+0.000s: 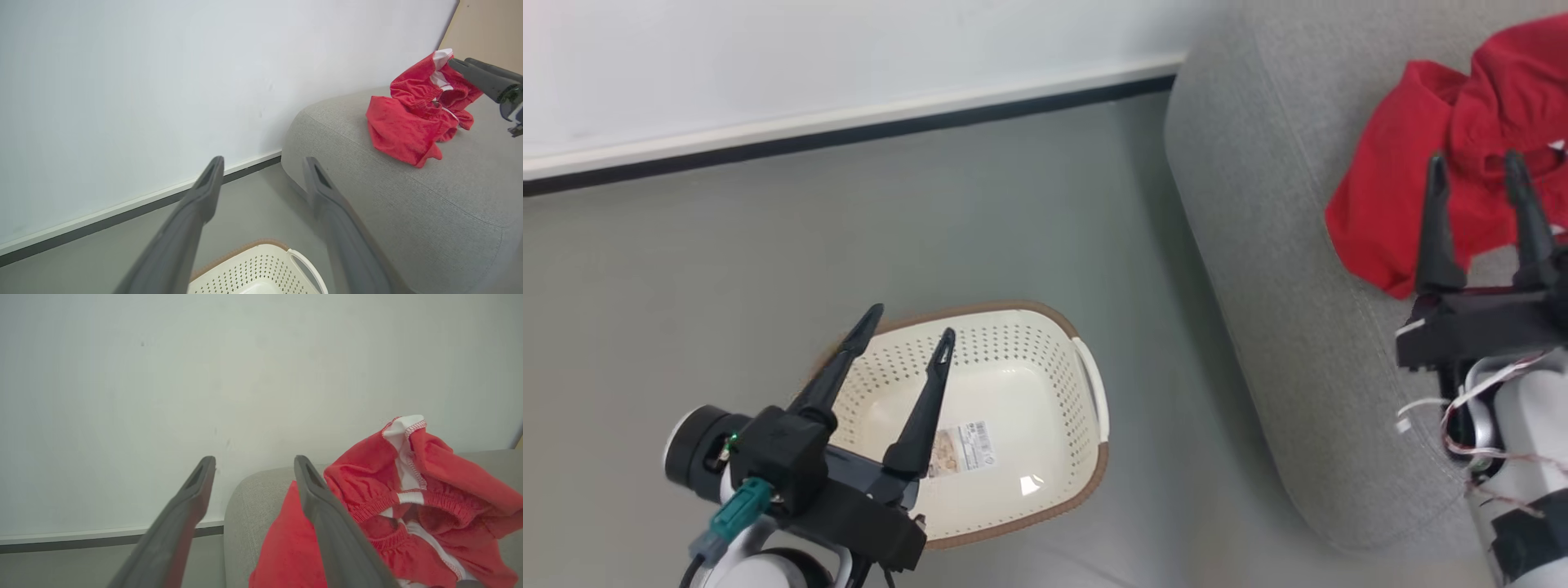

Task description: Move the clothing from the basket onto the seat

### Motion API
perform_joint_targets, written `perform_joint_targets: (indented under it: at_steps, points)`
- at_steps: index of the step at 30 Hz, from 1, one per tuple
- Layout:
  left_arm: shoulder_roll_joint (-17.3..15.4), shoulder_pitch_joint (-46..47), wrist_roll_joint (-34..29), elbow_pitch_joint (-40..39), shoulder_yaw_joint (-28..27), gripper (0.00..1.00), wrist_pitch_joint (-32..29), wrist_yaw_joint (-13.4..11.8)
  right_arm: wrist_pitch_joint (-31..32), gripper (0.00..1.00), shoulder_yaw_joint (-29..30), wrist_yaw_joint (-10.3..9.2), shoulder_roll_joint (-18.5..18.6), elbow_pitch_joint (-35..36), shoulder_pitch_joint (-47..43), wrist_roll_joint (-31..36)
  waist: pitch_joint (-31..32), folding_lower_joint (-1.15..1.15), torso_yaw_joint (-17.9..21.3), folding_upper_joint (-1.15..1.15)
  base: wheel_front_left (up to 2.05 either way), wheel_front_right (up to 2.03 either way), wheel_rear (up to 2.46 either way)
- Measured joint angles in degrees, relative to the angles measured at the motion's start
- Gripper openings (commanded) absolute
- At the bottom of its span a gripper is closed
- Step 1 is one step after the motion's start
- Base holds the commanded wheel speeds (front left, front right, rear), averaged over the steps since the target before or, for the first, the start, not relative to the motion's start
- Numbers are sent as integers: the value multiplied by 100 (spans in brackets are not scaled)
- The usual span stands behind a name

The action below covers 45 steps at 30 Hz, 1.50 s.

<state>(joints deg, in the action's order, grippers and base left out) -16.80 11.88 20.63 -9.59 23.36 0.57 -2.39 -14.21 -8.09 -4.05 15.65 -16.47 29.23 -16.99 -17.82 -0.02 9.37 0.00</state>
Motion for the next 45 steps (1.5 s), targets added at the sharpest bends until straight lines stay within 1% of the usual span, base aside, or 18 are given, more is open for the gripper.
perform_joint_targets:
  at_steps: [5,9,11,18,29,34,37,38,45]
  points:
    - [68,-115,57,86,-103,100,63,-118,0,100,-108,-51,-177,326,-464,11,234,1,-238,0,0,0,0]
    - [71,-227,96,152,-210,100,108,-175,3,100,-157,-58,-205,447,-681,49,368,1,-369,0,0,0,0]
    - [73,-287,104,197,-281,100,121,-198,10,100,-177,-104,-240,513,-780,71,455,1,-447,0,0,0,0]
    - [91,-552,153,323,-598,100,214,-321,132,100,-258,-157,-310,753,-1313,182,775,1,-680,0,0,0,0]
    - [207,-833,211,402,-856,100,311,-398,346,100,-313,-223,-368,1094,-2012,242,1129,1,-883,0,0,0,0]
    - [245,-1070,210,463,-993,100,314,-424,501,100,-274,-255,-388,1295,-2286,271,1252,1,-973,-1,0,0,0]
    - [328,-1111,208,482,-1037,100,360,-427,590,100,-180,-259,-390,1455,-2510,288,1307,2,-1029,0,0,0,0]
    - [331,-1122,208,483,-1068,100,364,-465,616,100,-175,-259,-394,1486,-2525,290,1311,2,-1036,0,0,0,0]
    - [376,-1137,147,487,-1133,100,364,-466,719,100,-102,-286,-394,1602,-2539,291,1314,2,-1047,1,0,0,0]
